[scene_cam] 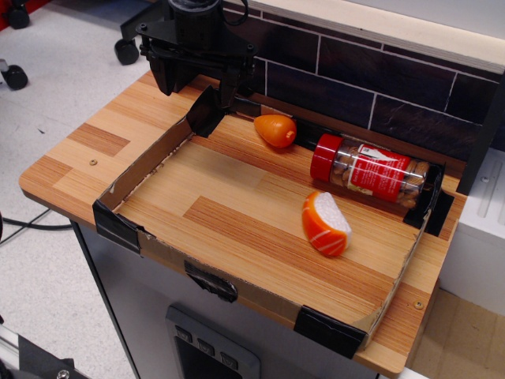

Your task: Upright basil bottle

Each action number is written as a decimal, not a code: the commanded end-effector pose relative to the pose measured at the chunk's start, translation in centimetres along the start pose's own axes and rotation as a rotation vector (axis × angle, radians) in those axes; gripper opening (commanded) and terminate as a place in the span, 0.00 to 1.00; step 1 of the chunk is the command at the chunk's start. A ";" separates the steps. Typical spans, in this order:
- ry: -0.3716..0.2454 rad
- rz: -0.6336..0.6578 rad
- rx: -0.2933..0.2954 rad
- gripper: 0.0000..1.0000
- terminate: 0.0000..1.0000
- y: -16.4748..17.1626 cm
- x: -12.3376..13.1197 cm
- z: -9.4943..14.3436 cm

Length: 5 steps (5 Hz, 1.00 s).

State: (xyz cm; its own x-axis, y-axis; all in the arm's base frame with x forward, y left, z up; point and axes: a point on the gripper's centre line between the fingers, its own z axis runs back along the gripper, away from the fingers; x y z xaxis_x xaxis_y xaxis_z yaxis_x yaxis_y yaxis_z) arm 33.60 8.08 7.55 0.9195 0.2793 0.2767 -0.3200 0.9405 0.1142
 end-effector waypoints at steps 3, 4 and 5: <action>-0.154 -0.448 -0.196 1.00 0.00 -1.7 0.6 1.6; -0.176 -0.697 -0.239 1.00 0.00 -3.6 1.2 2.1; -0.034 -0.942 -0.336 1.00 0.00 -6.1 1.4 2.6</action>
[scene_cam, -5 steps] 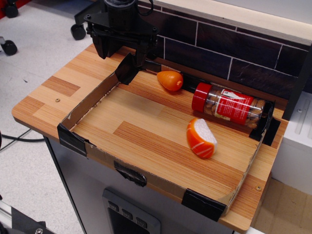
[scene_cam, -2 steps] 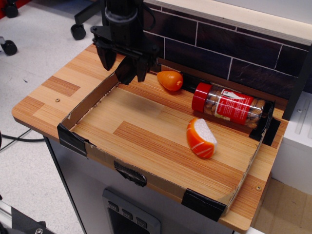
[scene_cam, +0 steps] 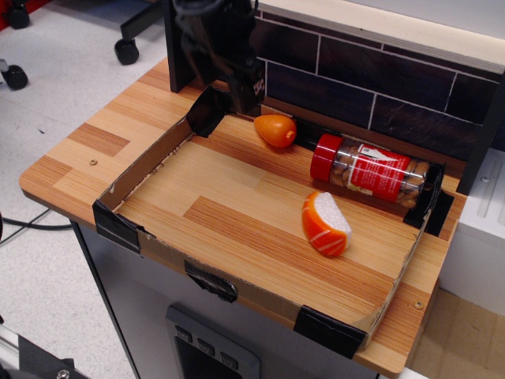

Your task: Upright basil bottle

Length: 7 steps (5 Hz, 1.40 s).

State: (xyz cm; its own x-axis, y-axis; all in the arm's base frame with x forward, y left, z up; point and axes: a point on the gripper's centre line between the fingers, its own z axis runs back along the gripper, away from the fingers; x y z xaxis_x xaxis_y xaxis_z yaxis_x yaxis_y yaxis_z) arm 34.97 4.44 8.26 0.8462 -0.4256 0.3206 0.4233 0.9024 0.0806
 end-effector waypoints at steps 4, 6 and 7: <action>0.091 -1.185 -0.339 1.00 0.00 -6.2 1.9 -0.5; 0.091 -1.322 -0.275 1.00 0.00 -6.4 2.6 -2.6; 0.114 -1.288 -0.253 1.00 0.00 -6.4 2.6 -3.1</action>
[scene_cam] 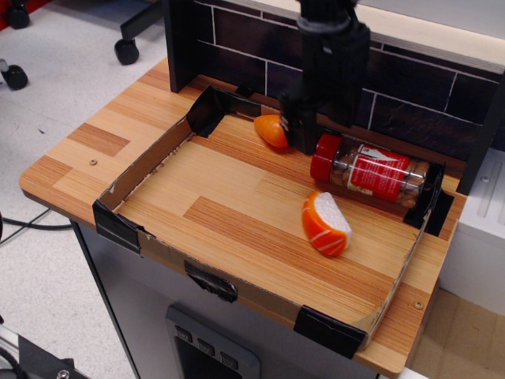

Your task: Upright basil bottle

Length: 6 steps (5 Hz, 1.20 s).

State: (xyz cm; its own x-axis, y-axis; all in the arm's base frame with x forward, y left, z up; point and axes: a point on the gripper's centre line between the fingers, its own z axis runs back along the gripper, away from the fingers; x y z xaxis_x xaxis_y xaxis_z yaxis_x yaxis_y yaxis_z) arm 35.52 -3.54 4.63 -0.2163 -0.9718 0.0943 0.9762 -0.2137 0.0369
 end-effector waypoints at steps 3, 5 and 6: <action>0.095 0.216 0.079 1.00 0.00 -0.7 -0.7 -0.4; 0.143 0.249 0.079 1.00 0.00 -0.5 -0.7 -1.9; 0.148 0.255 0.072 1.00 0.00 -0.3 -0.7 -2.5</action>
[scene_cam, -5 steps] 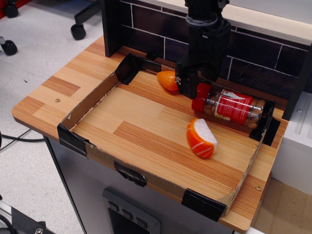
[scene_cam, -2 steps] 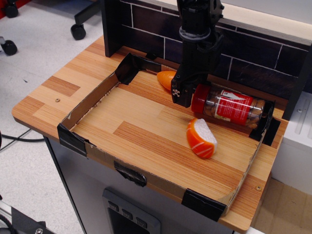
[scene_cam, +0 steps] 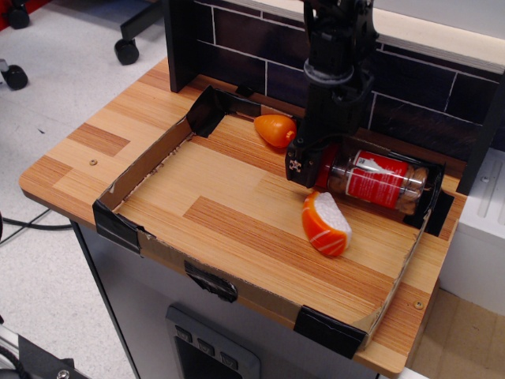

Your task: Upright basil bottle

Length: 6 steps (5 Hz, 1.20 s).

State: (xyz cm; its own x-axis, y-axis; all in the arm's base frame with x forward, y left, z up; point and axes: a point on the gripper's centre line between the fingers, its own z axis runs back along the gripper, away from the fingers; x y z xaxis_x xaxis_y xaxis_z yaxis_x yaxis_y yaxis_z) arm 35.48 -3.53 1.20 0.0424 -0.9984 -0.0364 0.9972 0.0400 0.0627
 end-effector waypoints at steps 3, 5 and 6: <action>-0.050 -0.011 0.037 0.00 0.00 0.2 -1.0 4.3; -0.110 -0.001 0.056 0.00 0.00 0.2 -1.3 8.6; -0.073 -0.010 0.096 0.00 0.00 0.3 -1.5 9.7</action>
State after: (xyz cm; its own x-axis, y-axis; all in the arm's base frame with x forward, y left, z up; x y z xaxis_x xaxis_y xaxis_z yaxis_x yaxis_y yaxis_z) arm 35.47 -3.04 7.96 0.0301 -0.9994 0.0177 0.9969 0.0313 0.0721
